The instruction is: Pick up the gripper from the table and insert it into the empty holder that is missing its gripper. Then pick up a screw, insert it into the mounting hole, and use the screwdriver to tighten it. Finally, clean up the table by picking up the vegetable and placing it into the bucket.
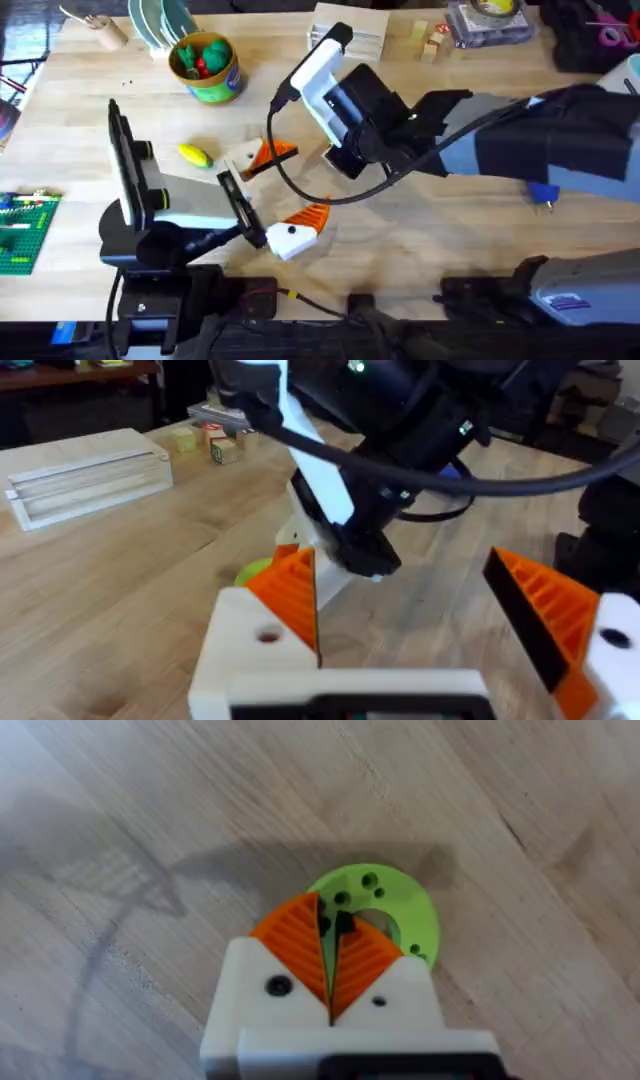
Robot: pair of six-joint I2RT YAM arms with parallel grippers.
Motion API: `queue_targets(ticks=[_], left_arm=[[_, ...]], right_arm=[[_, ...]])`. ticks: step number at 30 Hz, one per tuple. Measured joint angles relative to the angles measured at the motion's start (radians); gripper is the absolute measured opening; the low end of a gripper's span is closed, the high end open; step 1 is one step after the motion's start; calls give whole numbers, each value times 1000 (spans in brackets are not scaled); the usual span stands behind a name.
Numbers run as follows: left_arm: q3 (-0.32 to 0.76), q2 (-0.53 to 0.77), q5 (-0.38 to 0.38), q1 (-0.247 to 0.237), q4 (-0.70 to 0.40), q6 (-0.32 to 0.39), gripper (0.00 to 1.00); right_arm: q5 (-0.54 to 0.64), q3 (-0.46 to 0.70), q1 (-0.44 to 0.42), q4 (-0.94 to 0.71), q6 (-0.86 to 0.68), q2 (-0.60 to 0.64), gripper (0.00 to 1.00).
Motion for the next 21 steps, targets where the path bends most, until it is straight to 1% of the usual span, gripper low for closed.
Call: queue_targets(ticks=[4, 9, 14, 21], left_arm=[[0, 0, 0, 0, 0, 0, 993], [0, 0, 0, 0, 0, 0, 993], [0, 0, 0, 0, 0, 0, 993], [0, 0, 0, 0, 0, 0, 993]], right_arm=[[33, 0, 0, -5, 0, 0, 9], [75, 30, 0, -65, 1, 0, 7], [82, 60, -14, -105, 2, 0, 7], [82, 71, -55, -119, 2, 0, 7]])
